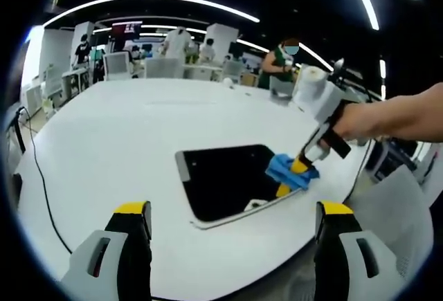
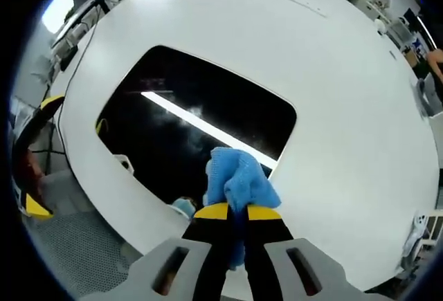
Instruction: Wipe the mirror surface with the cleaning cloth until all visible marks leave the cleaned area.
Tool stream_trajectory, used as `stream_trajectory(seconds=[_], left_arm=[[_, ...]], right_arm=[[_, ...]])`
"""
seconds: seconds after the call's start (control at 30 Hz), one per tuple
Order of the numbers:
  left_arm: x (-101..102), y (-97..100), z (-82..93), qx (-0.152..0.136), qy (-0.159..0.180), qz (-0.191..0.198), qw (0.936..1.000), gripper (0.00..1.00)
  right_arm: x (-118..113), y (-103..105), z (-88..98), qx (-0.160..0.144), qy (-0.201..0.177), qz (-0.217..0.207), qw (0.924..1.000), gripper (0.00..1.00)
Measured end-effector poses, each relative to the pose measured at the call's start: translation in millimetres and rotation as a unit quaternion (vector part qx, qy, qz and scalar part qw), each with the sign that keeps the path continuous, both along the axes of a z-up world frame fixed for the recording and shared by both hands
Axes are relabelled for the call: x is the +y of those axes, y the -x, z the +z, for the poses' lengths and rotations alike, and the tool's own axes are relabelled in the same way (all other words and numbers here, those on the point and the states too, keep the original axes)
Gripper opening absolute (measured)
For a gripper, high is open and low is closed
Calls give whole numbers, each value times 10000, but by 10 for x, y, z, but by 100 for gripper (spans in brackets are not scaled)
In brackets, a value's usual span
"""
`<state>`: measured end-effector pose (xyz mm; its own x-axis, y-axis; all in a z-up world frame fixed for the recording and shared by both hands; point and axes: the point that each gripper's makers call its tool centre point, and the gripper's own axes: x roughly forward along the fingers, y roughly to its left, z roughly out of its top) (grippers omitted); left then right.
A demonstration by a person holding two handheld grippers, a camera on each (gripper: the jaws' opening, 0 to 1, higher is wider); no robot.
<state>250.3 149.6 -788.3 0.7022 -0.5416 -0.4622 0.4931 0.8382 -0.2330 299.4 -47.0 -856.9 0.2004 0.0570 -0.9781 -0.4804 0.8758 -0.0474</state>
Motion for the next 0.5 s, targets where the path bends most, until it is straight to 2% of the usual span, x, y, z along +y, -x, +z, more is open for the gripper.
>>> stream_trajectory(seconds=[0.5], left_arm=[[-1, 4, 9, -13, 53, 22, 10000, 99]], right_arm=[[17, -28, -16, 48, 67, 72, 9999, 1]])
